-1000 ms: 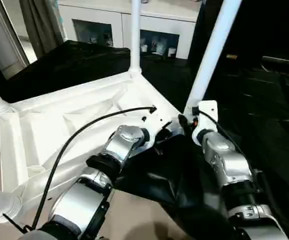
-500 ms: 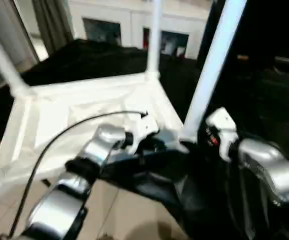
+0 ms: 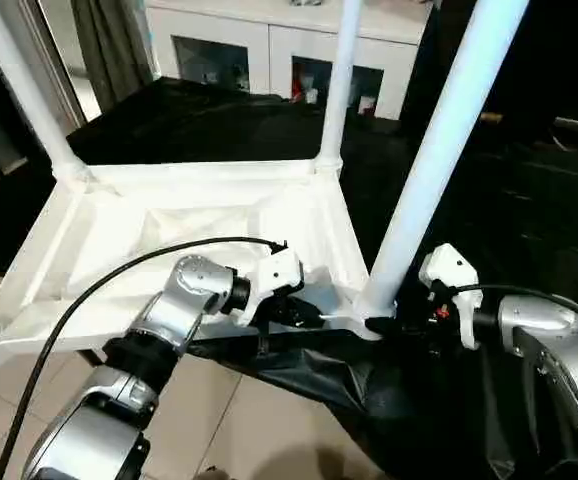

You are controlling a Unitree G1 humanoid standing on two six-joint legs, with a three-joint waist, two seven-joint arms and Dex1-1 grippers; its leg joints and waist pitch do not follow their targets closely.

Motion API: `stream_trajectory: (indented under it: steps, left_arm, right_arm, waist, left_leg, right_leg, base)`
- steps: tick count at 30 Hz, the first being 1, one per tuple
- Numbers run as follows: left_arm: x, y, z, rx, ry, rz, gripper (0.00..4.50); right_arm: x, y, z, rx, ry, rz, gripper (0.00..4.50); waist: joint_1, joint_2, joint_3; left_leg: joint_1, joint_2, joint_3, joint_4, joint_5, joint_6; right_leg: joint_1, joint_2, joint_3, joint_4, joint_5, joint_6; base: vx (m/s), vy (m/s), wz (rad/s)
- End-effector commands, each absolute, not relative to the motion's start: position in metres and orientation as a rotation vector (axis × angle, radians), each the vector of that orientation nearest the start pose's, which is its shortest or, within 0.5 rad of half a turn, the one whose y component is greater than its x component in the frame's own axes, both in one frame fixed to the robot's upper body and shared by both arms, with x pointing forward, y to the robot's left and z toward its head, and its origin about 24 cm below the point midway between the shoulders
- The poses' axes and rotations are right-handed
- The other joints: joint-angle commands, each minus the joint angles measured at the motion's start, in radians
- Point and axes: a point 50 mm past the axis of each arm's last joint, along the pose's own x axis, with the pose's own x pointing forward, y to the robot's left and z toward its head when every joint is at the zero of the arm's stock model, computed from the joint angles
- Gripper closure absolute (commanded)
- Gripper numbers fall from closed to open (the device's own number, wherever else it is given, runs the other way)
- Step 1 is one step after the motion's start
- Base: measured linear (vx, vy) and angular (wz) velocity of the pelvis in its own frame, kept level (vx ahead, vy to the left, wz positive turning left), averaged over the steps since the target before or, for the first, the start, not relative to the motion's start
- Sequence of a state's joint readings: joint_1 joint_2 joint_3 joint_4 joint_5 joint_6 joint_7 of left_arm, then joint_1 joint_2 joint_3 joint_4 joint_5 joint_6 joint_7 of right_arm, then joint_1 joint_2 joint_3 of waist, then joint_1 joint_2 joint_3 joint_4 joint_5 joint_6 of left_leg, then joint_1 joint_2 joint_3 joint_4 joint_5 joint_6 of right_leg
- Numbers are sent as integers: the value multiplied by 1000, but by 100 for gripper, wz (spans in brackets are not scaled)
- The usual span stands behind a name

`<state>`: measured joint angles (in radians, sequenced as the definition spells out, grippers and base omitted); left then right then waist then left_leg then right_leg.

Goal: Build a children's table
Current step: Rotate leg to tighten

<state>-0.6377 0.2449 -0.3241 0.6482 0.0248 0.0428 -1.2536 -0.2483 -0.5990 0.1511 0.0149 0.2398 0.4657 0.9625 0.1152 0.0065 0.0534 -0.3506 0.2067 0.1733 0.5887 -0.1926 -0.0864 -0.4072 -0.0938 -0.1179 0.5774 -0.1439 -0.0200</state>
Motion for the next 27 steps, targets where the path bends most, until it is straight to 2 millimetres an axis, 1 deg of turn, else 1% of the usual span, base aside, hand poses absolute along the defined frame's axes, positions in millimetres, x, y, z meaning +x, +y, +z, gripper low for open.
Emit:
stream_trajectory:
  steps: [1, 2, 4, 5, 6, 7, 16, 17, 18, 19, 21, 22, 23, 24, 25, 26, 27]
  left_arm:
    - [316, 77, 73, 364, 251, -1535, 450]
    - [316, 77, 73, 365, 250, -1530, 450]
    - [315, 77, 73, 365, 250, -1528, 450]
    - [315, 77, 73, 364, 250, -1528, 450]
    - [315, 77, 73, 364, 250, -1528, 450]
    - [315, 77, 73, 364, 251, -1527, 450]
    - [313, 77, 72, 357, 256, -1526, 450]
    - [314, 77, 72, 357, 257, -1524, 450]
    - [315, 76, 71, 361, 259, -1505, 450]
    - [316, 76, 71, 364, 259, -1490, 450]
    - [321, 75, 69, 368, 272, -1427, 450]
    - [328, 71, 68, 360, 271, -1351, 450]
    - [331, 68, 67, 354, 269, -1306, 450]
    - [335, 64, 65, 345, 272, -1261, 450]
    - [340, 58, 63, 349, 278, -1198, 450]
    - [340, 58, 63, 349, 278, -1198, 450]
    - [343, 53, 62, 354, 282, -1159, 450]
  right_arm:
    - [270, -186, 68, -252, 466, 1011, 129]
    - [272, -186, 67, -241, 463, 995, 135]
    - [273, -186, 66, -230, 461, 988, 135]
    - [272, -185, 66, -230, 461, 991, 152]
    - [272, -185, 66, -230, 461, 994, 165]
    - [272, -184, 66, -229, 461, 996, 171]
    - [270, -180, 62, -222, 466, 1014, 183]
    - [270, -180, 62, -219, 466, 1012, 183]
    - [270, -180, 60, -208, 465, 995, 183]
    - [271, -180, 59, -200, 464, 982, 183]
    - [275, -181, 55, -185, 468, 902, 183]
    - [283, -182, 48, -174, 467, 783, 183]
    - [287, -183, 44, -168, 467, 710, 183]
    - [293, -184, 39, -139, 463, 604, 183]
    - [300, -185, 32, -106, 469, 457, 183]
    - [300, -185, 32, -106, 469, 457, 183]
    - [304, -183, 28, -86, 474, 376, 183]
  waist:
    - [-2, -16, -70]
    - [-3, -18, -69]
    - [-4, -17, -69]
    - [-5, -18, -68]
    - [-4, -17, -68]
    - [-5, -19, -68]
    - [-7, -19, -68]
    - [-7, -18, -67]
    - [-8, -21, -67]
    - [-8, -19, -67]
    - [-10, -21, -67]
    - [-15, -23, -66]
    - [-17, -22, -65]
    - [-20, -26, -68]
    - [-26, -22, -67]
    - [-28, -22, -67]
    - [-28, -23, -68]
  left_leg:
    - [-2, 25, -3, -68, -177, 65]
    - [-2, 26, -3, -68, -176, 67]
    - [-1, 25, -2, -67, -176, 67]
    - [-3, 25, -2, -68, -175, 67]
    - [-2, 25, -2, -68, -175, 68]
    - [-2, 25, -2, -67, -173, 69]
    - [-2, 24, -2, -67, -171, 71]
    - [-1, 24, -1, -67, -170, 71]
    - [-2, 24, -1, -66, -170, 71]
    - [-2, 24, -2, -67, -169, 71]
    - [-2, 24, -2, -67, -167, 67]
    - [-5, 21, 0, -66, -167, 65]
    - [-4, 17, -1, -65, -173, 51]
    - [-2, 15, -2, -65, -168, 43]
    - [-1, 12, 0, -63, -175, 44]
    - [0, 13, -2, -65, -181, 38]
    - [-2, 13, -4, -65, -179, 37]
  right_leg:
    - [61, -62, 53, -71, -354, -138]
    - [60, -61, 53, -70, -349, -139]
    - [59, -62, 53, -70, -348, -143]
    - [61, -61, 53, -70, -350, -142]
    - [61, -62, 53, -71, -353, -141]
    - [60, -61, 53, -70, -352, -139]
    - [60, -60, 53, -71, -358, -135]
    - [59, -60, 53, -71, -356, -136]
    - [60, -60, 53, -70, -357, -135]
    - [60, -61, 53, -70, -359, -135]
    - [58, -60, 52, -71, -359, -135]
    - [56, -58, 52, -72, -367, -131]
    - [55, -58, 49, -76, -397, -122]
    - [57, -59, 47, -78, -416, -110]
    - [51, -58, 48, -81, -424, -110]
    - [52, -58, 46, -82, -433, -108]
    - [56, -58, 44, -83, -431, -104]
  base:
    - [0, 0, 0]
    - [0, 0, 0]
    - [0, 0, 0]
    - [0, 0, 0]
    - [0, 0, 0]
    - [0, 0, 0]
    - [0, 0, 0]
    - [0, 0, 0]
    - [0, 0, 0]
    - [0, 0, 0]
    - [0, 0, 0]
    - [0, 0, 0]
    - [0, 0, 0]
    - [0, 0, 0]
    - [0, 0, 0]
    - [0, 0, 0]
    - [0, 0, 0]
